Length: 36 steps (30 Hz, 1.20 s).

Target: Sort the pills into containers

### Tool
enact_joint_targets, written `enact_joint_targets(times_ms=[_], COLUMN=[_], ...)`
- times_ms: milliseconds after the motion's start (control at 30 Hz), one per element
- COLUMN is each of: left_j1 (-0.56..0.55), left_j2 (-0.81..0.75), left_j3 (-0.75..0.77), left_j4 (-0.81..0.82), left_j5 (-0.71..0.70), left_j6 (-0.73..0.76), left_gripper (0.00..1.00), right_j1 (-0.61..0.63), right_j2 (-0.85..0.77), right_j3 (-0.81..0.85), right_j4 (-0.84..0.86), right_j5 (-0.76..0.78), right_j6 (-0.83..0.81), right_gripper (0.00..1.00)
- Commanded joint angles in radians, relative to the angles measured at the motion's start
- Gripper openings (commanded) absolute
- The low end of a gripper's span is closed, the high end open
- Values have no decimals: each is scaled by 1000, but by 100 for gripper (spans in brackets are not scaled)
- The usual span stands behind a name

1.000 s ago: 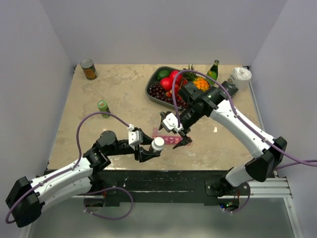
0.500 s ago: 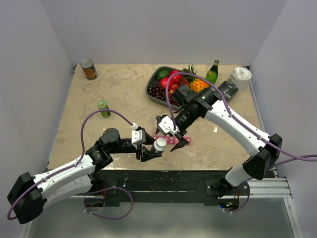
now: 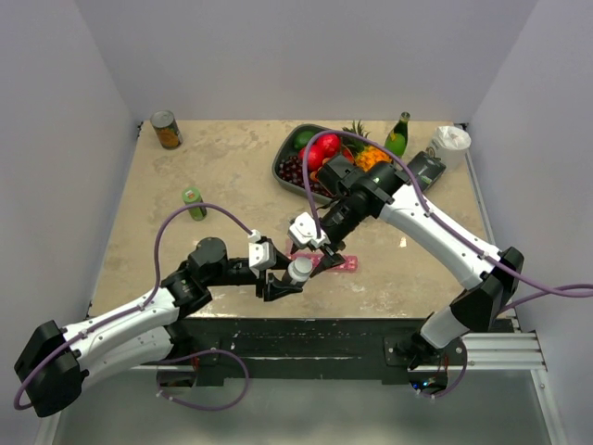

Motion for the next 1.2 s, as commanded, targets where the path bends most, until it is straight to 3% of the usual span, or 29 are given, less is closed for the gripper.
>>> enact_joint_targets(times_ms=[0,400,700,933,1100,1167], left_j1=[0,0,-1,-9,-12,-12], left_j2=[-1,-22,-87,-44,40,50], left_j3=[50,45,7,5,26,-1], left_j4=[21,44,185,271,204,197], left_j5=[-11,-89,-309,-614,-643,-636], left_j6=[27,21,79,111,122,122], left_gripper=[0,0,0,0,0,0], right_j1=[14,31,31,1,-42,-62], right_j2=[-14,-13,18,64,81,75], right_j3=[27,-3,-74,-170,-175,-151], right_j4=[-103,-32,228,538,600,597], right_j5=[-12,24,92,256,313,235], right_j6=[34,164,590,1064,1176,1183], right_gripper=[64,44,38,30,32,42])
